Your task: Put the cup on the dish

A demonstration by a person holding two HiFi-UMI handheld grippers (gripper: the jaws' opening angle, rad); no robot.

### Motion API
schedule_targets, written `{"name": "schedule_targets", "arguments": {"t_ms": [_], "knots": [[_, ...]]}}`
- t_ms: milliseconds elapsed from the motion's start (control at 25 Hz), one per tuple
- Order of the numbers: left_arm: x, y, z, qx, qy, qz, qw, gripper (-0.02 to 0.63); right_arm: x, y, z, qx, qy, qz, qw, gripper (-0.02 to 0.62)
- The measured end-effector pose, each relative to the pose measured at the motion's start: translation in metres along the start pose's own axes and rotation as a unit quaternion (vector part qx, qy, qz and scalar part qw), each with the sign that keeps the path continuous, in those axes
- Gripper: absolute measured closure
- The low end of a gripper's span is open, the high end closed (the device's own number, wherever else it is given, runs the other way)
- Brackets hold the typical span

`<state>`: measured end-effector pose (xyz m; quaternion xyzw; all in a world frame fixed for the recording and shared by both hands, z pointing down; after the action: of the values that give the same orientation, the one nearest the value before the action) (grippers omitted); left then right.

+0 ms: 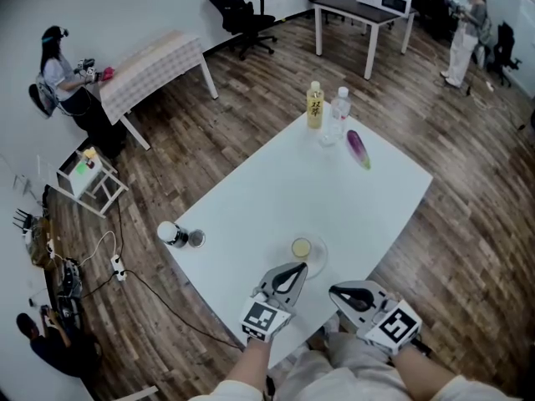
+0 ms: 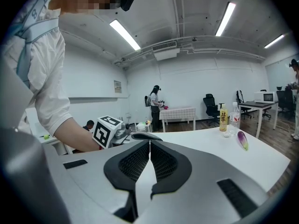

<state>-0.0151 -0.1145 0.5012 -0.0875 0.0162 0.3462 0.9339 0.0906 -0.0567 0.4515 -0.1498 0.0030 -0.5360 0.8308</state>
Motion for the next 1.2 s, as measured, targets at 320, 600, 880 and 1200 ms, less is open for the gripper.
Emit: {"name": "schedule_targets", "arguments": {"t_ms": [320, 600, 880, 1200], "knots": [[0.005, 0.007, -0.004, -0.002, -0.007, 0.005, 1.0000, 0.605, 0.000, -0.004, -0.006, 0.006, 0.007, -0.003, 1.000, 0.561], [0.011, 0.015, -0.013, 0.003, -0.008, 0.013, 0.9999, 0.605, -0.003, -0.008, -0.011, 0.007, 0.015, -0.009, 1.000, 0.562], [0.018, 0.021, -0.019, -0.006, -0.012, 0.025, 0.9996, 0.606, -0.003, -0.008, -0.018, 0.008, 0.021, -0.011, 1.000, 0.561], [0.027, 0.025, -0.032, 0.008, -0.007, 0.031, 0.9994, 0.606, 0.000, -0.006, -0.018, 0.014, 0.023, -0.012, 1.000, 0.561]]}}
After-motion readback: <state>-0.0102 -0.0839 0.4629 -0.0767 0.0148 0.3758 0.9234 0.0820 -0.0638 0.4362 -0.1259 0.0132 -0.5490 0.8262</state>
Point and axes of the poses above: the fingertips, and each gripper's own axes: y backward along the fingers, x to its right, z out of its underside, the point moved 4 cm from there along y, backward along the fingers, and after that the axes turned 9 degrees about -z, right-handed, at the moved point
